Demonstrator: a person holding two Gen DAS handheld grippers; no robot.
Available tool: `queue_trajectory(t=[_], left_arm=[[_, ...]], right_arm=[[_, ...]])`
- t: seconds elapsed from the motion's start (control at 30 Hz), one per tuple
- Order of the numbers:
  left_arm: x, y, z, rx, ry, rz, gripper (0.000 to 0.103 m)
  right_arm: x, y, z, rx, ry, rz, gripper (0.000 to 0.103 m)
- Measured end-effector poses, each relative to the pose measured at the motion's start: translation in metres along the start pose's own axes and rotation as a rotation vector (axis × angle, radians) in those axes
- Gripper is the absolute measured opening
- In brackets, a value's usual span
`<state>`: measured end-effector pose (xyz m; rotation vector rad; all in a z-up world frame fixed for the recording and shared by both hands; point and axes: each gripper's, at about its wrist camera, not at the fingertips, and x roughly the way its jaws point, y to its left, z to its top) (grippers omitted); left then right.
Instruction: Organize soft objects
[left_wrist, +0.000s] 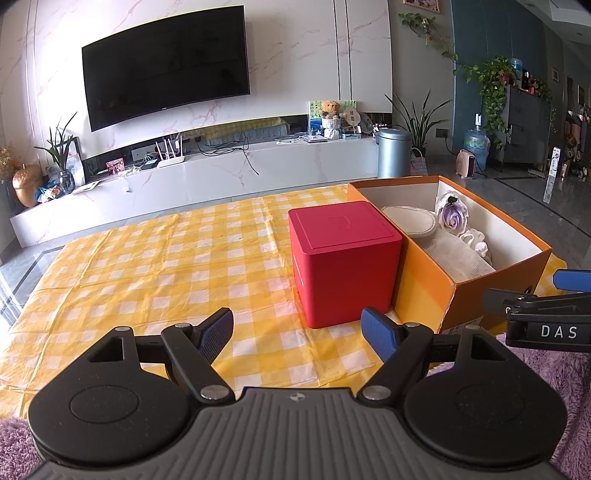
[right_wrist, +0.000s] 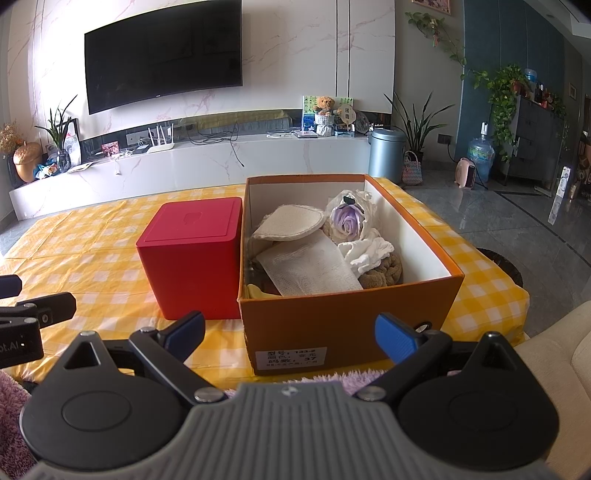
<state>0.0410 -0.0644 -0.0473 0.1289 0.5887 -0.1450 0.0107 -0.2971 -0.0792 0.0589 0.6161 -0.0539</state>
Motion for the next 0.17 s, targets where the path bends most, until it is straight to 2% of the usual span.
queue_trajectory(t=[0.17], left_arm=[[-0.0003, -0.0005, -0.0005, -0.006, 0.001, 0.002, 0.092]], right_arm=[[-0.0002, -0.0001, 0.0006, 0.000, 0.000, 0.000, 0.097]])
